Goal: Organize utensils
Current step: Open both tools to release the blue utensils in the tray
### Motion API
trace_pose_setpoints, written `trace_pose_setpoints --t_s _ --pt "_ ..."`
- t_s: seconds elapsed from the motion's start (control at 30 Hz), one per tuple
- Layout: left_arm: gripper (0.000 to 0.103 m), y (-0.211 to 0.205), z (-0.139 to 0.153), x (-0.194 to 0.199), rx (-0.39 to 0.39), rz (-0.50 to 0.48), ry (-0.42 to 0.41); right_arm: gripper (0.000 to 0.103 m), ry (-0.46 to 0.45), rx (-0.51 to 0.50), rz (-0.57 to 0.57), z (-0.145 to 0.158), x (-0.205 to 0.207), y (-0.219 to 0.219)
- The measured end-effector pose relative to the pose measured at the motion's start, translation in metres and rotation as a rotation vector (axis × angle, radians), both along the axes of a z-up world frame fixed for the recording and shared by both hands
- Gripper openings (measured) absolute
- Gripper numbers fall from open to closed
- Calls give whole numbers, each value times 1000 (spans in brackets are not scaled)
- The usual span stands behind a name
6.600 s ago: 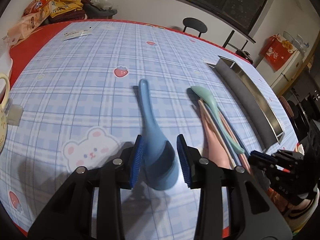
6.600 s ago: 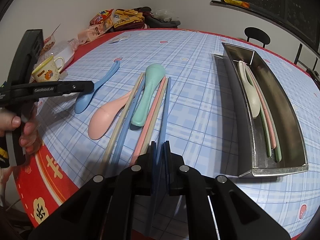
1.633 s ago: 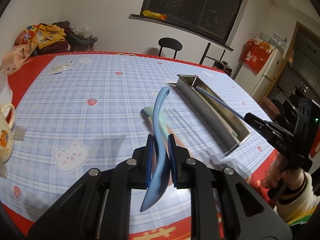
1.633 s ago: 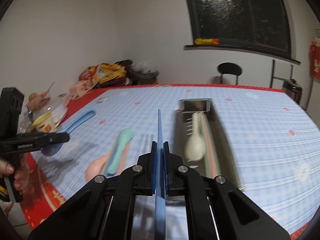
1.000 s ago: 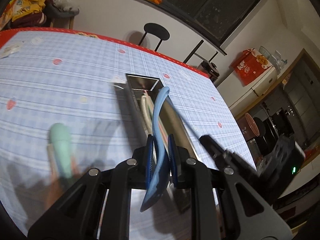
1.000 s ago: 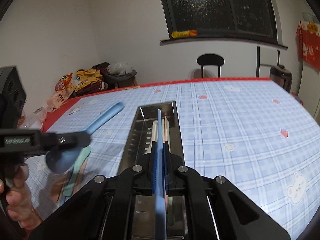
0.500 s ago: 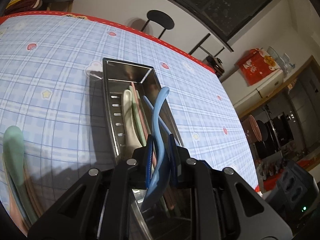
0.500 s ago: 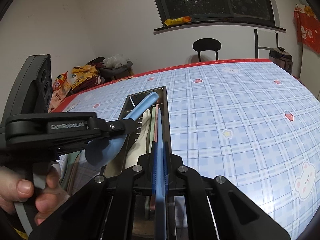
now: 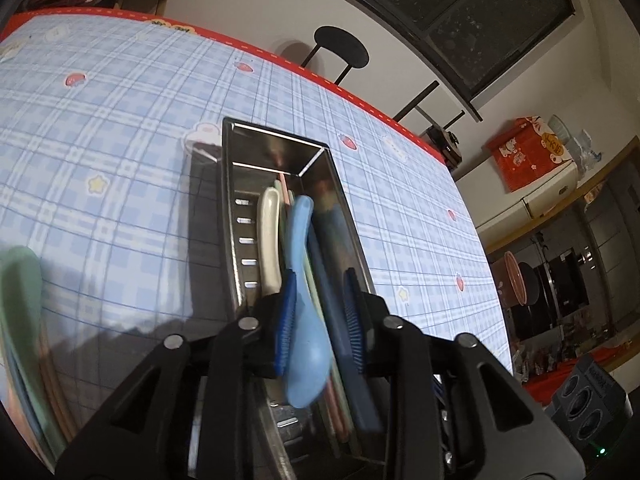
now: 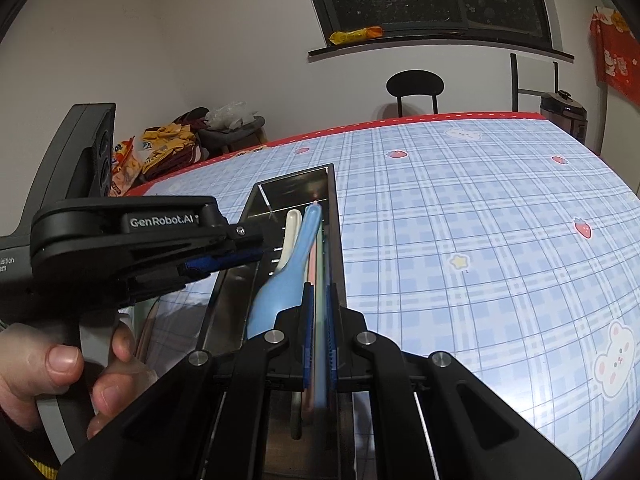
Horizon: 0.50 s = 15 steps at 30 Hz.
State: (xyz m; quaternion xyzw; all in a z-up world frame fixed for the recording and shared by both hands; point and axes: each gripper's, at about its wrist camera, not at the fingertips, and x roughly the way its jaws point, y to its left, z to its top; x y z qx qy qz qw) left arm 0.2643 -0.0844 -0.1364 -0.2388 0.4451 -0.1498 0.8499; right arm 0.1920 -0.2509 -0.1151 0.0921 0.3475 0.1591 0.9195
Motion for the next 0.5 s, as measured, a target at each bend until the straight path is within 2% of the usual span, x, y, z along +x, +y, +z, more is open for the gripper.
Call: trace_pose_setpoints --t_s 0.07,0.13,0.2,0.3,0.37,0.4,0.43,0.47,0.5 --pt "33 6 7 -2 3 1 -15 8 -5 7 8 1 -1 0" --pt "38 13 16 -7 5 3 -38 15 -15 12 5 3 -2 -1" --pt "41 20 28 -12 31 5 -72 53 -41 15 -13 7 -6 -4" --pt "51 33 48 -24 87 12 -135 77 -104 2 -61 14 -13 -8" --pt "63 43 59 -35 135 22 -177 93 -123 -16 -102 18 -17 -10" --pt "64 48 63 -40 155 26 -193 97 -135 -20 -119 19 -18 -12" --pt "73 54 68 -46 182 32 -209 97 -145 -25 -137 21 -20 -14" --pt "87 60 73 -52 205 43 -226 97 -153 -36 -166 23 -22 -16" --pt "89 64 76 -58 215 53 -239 97 -157 -40 -183 24 -23 -18"
